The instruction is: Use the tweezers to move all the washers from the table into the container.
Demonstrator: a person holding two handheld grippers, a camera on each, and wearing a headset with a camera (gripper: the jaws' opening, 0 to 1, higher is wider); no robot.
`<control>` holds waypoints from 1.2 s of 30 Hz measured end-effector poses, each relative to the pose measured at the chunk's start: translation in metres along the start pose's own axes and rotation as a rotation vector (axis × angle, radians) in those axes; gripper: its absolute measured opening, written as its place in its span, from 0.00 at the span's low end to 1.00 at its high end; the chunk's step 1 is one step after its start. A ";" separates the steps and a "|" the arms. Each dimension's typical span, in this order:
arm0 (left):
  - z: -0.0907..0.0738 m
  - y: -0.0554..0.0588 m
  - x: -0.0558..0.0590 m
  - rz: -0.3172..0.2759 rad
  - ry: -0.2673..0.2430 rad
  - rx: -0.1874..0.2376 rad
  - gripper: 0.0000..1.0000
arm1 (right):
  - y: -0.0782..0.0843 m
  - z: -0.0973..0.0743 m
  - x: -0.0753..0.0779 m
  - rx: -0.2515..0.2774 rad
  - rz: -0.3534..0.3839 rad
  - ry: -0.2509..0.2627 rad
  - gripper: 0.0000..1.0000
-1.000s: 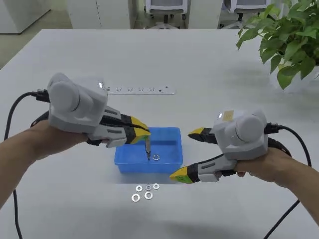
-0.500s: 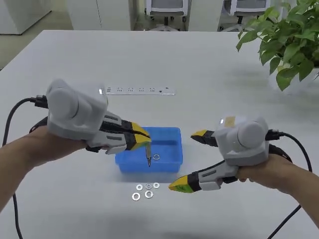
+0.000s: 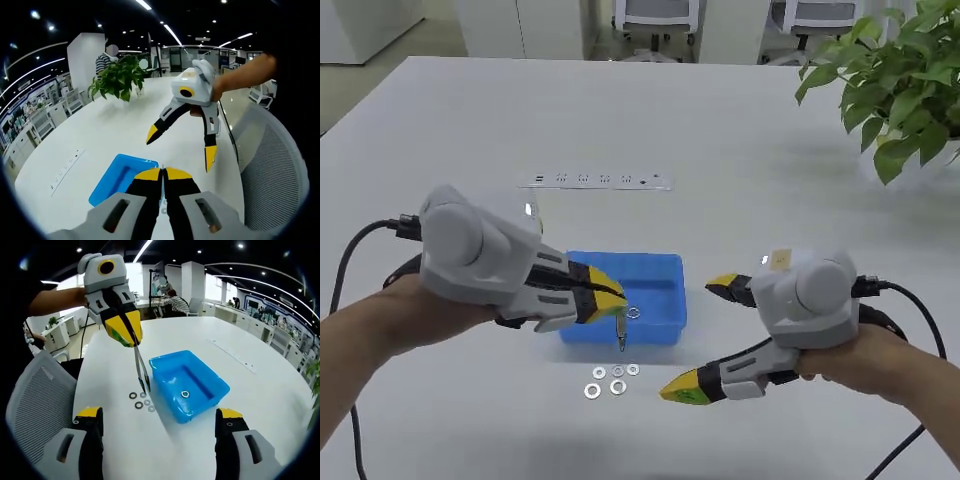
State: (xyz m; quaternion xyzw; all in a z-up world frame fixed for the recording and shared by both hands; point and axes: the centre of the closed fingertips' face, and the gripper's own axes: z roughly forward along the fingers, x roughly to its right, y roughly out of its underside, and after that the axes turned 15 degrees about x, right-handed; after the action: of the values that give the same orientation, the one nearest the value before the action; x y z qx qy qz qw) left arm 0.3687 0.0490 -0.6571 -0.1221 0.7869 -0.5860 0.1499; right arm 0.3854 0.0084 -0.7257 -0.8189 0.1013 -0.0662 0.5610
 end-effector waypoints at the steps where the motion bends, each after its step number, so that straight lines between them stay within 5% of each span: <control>1: 0.000 0.001 0.001 -0.001 0.001 -0.002 0.05 | 0.001 0.000 -0.001 -0.002 0.000 -0.001 0.94; 36: 0.004 0.031 0.022 -0.041 0.037 -0.052 0.05 | 0.016 0.002 -0.020 -0.038 0.004 -0.052 0.92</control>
State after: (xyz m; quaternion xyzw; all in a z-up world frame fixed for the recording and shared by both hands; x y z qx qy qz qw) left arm 0.3494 0.0466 -0.6898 -0.1313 0.8018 -0.5705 0.1198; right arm 0.3653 0.0096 -0.7417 -0.8306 0.0894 -0.0418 0.5480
